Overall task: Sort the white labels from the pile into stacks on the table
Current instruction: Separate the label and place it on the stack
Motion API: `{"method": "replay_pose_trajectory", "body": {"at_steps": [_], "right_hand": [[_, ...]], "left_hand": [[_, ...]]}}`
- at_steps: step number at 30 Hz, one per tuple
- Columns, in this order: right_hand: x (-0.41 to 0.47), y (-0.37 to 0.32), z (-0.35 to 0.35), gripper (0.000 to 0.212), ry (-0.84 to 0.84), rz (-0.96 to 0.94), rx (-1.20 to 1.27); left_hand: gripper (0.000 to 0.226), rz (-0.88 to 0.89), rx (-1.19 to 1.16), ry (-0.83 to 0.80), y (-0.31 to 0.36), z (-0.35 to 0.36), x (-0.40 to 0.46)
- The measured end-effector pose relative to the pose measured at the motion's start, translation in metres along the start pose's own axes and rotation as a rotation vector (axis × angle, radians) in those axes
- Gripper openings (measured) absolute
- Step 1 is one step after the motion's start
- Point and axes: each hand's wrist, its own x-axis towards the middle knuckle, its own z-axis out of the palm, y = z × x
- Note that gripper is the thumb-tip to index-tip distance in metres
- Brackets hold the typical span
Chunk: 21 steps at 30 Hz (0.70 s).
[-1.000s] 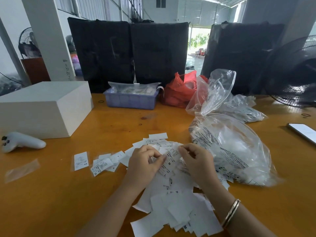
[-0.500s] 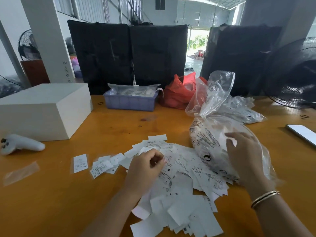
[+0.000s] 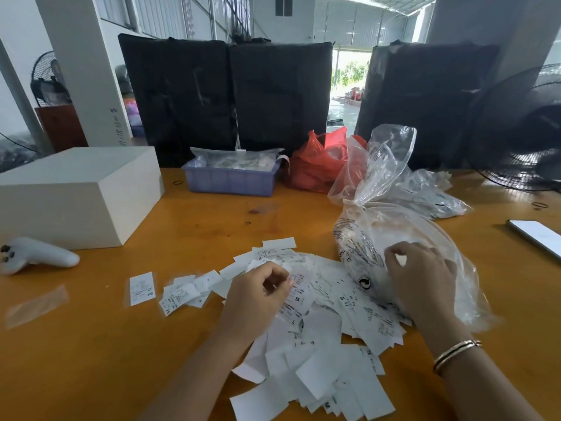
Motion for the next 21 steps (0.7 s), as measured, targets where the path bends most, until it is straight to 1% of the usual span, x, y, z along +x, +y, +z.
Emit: {"method": "replay_pose_trajectory", "body": {"at_steps": [2, 3, 4, 5, 7, 8, 9, 11, 13, 15, 16, 18, 19, 20, 21], "right_hand": [[-0.001, -0.008, -0.005, 0.012, 0.127, -0.113, 0.145], [-0.002, -0.015, -0.008, 0.010, 0.175, -0.187, 0.256], [-0.004, -0.023, -0.011, 0.008, 0.180, -0.236, 0.397], [-0.007, -0.033, -0.013, 0.008, 0.120, -0.230, 0.550], [-0.018, -0.055, -0.015, 0.012, -0.139, -0.120, 0.820], [-0.024, -0.065, -0.013, 0.012, -0.276, -0.073, 0.903], [-0.031, -0.072, -0.009, 0.014, -0.376, -0.039, 0.963], [-0.041, -0.082, -0.003, 0.023, -0.477, 0.017, 1.069], [-0.048, -0.087, 0.002, 0.024, -0.526, 0.074, 1.126], [-0.054, -0.089, 0.006, 0.023, -0.575, 0.095, 1.137], [-0.056, -0.090, 0.008, 0.023, -0.591, 0.093, 1.126], [-0.058, -0.091, 0.012, 0.024, -0.598, 0.088, 1.094], [-0.059, -0.092, 0.013, 0.024, -0.590, 0.090, 1.083], [-0.060, -0.091, 0.014, 0.024, -0.582, 0.092, 1.076], [-0.060, -0.091, 0.015, 0.024, -0.573, 0.091, 1.070]], "left_hand": [[0.014, -0.029, -0.016, 0.015, 0.002, -0.002, -0.001], [0.015, -0.051, -0.037, 0.021, 0.003, -0.003, -0.001], [0.017, -0.075, -0.067, 0.023, 0.006, -0.004, -0.001], [0.022, -0.089, -0.105, 0.026, 0.008, -0.006, -0.001], [0.034, -0.074, -0.161, 0.040, 0.011, -0.009, -0.001], [0.037, -0.058, -0.170, 0.046, 0.012, -0.011, -0.001], [0.037, -0.046, -0.173, 0.050, 0.013, -0.013, -0.001], [0.031, -0.066, -0.181, 0.052, 0.013, -0.014, 0.000], [0.031, -0.120, -0.175, 0.051, 0.012, -0.014, 0.002], [0.037, -0.170, -0.186, 0.034, 0.013, -0.015, 0.003], [0.039, -0.191, -0.234, 0.017, 0.014, -0.015, 0.003], [0.043, -0.250, -0.440, -0.038, 0.016, -0.017, 0.001], [0.051, -0.304, -0.538, -0.069, 0.017, -0.018, 0.000], [0.060, -0.356, -0.562, -0.093, 0.018, -0.019, 0.000], [0.065, -0.377, -0.518, -0.107, 0.017, -0.020, 0.000]]}}
